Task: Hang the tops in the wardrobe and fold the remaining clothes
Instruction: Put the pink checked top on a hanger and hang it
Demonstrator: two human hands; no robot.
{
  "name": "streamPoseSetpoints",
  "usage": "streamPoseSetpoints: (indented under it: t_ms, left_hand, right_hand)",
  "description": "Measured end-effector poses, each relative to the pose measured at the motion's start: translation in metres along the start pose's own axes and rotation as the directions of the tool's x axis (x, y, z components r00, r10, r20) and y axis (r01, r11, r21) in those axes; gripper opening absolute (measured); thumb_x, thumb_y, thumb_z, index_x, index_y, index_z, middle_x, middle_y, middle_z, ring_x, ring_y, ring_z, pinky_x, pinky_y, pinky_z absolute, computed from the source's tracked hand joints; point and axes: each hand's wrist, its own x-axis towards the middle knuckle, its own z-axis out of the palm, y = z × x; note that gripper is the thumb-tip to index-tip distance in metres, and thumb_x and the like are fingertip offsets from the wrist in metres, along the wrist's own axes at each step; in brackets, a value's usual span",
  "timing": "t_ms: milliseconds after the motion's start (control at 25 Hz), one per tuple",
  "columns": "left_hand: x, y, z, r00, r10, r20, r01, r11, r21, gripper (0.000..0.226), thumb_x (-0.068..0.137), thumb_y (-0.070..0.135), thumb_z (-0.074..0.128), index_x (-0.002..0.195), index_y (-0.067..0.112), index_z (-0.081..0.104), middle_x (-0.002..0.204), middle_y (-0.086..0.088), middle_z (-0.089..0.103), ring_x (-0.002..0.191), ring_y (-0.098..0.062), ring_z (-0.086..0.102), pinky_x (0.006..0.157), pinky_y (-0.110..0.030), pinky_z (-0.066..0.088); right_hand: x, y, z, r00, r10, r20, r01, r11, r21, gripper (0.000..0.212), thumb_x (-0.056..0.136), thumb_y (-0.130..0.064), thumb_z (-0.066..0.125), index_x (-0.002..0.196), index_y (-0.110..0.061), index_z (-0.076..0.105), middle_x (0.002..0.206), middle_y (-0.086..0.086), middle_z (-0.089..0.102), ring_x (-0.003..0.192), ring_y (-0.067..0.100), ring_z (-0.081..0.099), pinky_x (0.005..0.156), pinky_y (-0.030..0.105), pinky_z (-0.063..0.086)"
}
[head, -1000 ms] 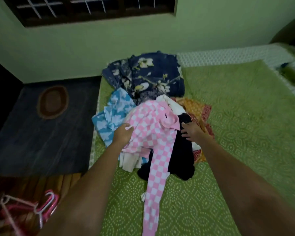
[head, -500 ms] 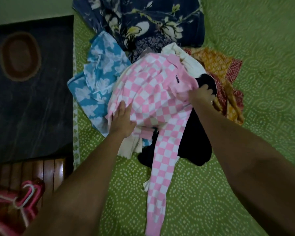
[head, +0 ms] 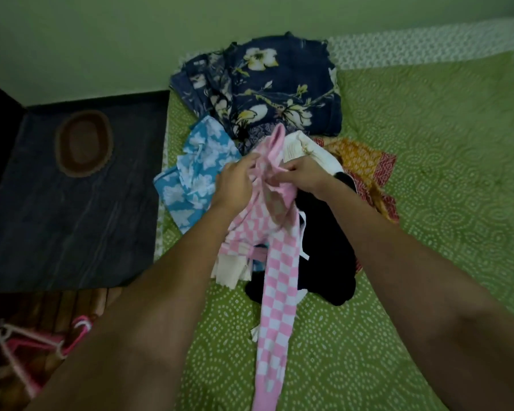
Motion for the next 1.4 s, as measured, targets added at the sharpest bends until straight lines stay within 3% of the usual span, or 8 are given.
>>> streamPoseSetpoints:
  t_ms: [160, 320, 480, 720, 960, 1080, 1200, 1400]
  left_hand:
    - [-0.032, 0.071, -0.075, 0.969, 0.127, 0.213, -0.188, 0.938, 0.293, 0.054, 0.087, 0.011, 0.058, 0.137, 0.027, 0.048, 0.134, -0.006, 0.049, 0.132, -0.022, 0.033, 0.101, -0.038, 0.028]
    - [-0.101, 0.116, -0.153, 0.976, 0.015, 0.216, -0.148, 0.772, 0.619, 0.017, 0.079, 0.032, 0.064, 0.079, 0.021, 0.052, 0.088, -0.003, 0.056, 0.098, -0.025, 0.054, 0.086, -0.037, 0.033]
    - [-0.187, 0.110, -0.180, 0.995, -0.094, -0.019, 0.084, 0.759, 0.646, 0.026, 0.089, 0.027, 0.057, 0.110, 0.013, 0.059, 0.116, -0.014, 0.062, 0.108, -0.034, 0.059, 0.087, -0.040, 0.045]
    - [-0.300, 0.107, -0.170, 0.965, -0.215, -0.149, 0.259, 0.716, 0.648, 0.032, 0.091, 0.001, 0.047, 0.119, 0.004, 0.061, 0.121, -0.015, 0.061, 0.112, -0.034, 0.059, 0.087, -0.040, 0.050]
    - [-0.442, 0.092, -0.141, 0.937, -0.347, -0.029, 0.284, 0.714, 0.640, 0.040, 0.095, 0.005, 0.036, 0.130, 0.007, 0.055, 0.134, -0.011, 0.054, 0.122, -0.029, 0.053, 0.092, -0.037, 0.046]
    - [-0.480, 0.086, -0.156, 0.868, -0.462, 0.180, 0.393, 0.862, 0.320, 0.036, 0.094, 0.000, 0.032, 0.121, -0.008, 0.054, 0.099, -0.021, 0.069, 0.096, -0.031, 0.068, 0.079, -0.034, 0.054]
    - [-0.471, 0.106, -0.193, 0.894, -0.395, 0.213, 0.438, 0.872, -0.220, 0.036, 0.095, -0.004, 0.021, 0.120, -0.023, 0.037, 0.058, -0.020, 0.065, 0.045, -0.023, 0.061, 0.043, -0.024, 0.050]
    - [-0.424, 0.155, -0.230, 0.911, -0.363, 0.195, 0.409, 0.854, -0.320, 0.039, 0.091, -0.003, 0.021, 0.064, 0.005, 0.048, 0.032, 0.003, 0.044, 0.023, -0.002, 0.031, 0.027, -0.011, 0.021]
  right_hand:
    - [-0.074, -0.081, -0.015, 0.946, -0.206, 0.250, 0.268, 0.931, -0.248, 0.013, 0.082, 0.004, 0.063, 0.072, 0.000, 0.070, 0.056, -0.001, 0.053, 0.047, 0.000, 0.041, 0.050, 0.016, 0.034]
    - [-0.164, -0.144, -0.033, 0.897, -0.316, 0.311, 0.383, 0.905, -0.186, 0.014, 0.080, -0.012, 0.074, 0.090, -0.003, 0.075, 0.081, 0.025, 0.066, 0.067, 0.020, 0.053, 0.064, 0.028, 0.043]
    - [-0.247, -0.177, -0.041, 0.872, -0.457, 0.179, 0.483, 0.863, -0.148, 0.016, 0.082, -0.013, 0.073, 0.090, 0.001, 0.074, 0.075, 0.020, 0.064, 0.052, 0.015, 0.048, 0.050, 0.025, 0.038]
    - [-0.340, -0.106, -0.027, 0.940, -0.311, -0.140, -0.013, 0.378, -0.926, 0.020, 0.086, -0.002, 0.051, 0.099, -0.005, 0.066, 0.098, 0.011, 0.068, 0.085, 0.025, 0.065, 0.076, 0.035, 0.055]
    - [-0.462, -0.020, 0.070, 0.951, -0.116, -0.287, -0.222, 0.394, -0.892, 0.031, 0.095, -0.012, 0.038, 0.118, -0.010, 0.059, 0.119, 0.009, 0.062, 0.106, 0.028, 0.061, 0.074, 0.034, 0.045]
    - [-0.497, -0.020, 0.078, 0.959, 0.037, -0.281, -0.269, 0.434, -0.860, 0.029, 0.093, -0.012, 0.037, 0.109, -0.006, 0.062, 0.111, 0.013, 0.065, 0.102, 0.029, 0.064, 0.082, 0.035, 0.050]
    - [-0.504, -0.065, 0.053, 0.963, 0.130, -0.234, -0.264, 0.612, -0.746, 0.025, 0.095, -0.006, 0.034, 0.083, 0.006, 0.052, 0.061, 0.013, 0.066, 0.069, 0.028, 0.068, 0.071, 0.037, 0.056]
    - [-0.477, -0.141, 0.005, 0.968, 0.162, -0.193, -0.230, 0.881, -0.413, 0.036, 0.093, 0.001, 0.018, 0.080, 0.008, 0.051, 0.038, 0.011, 0.051, 0.027, 0.017, 0.048, 0.031, 0.021, 0.042]
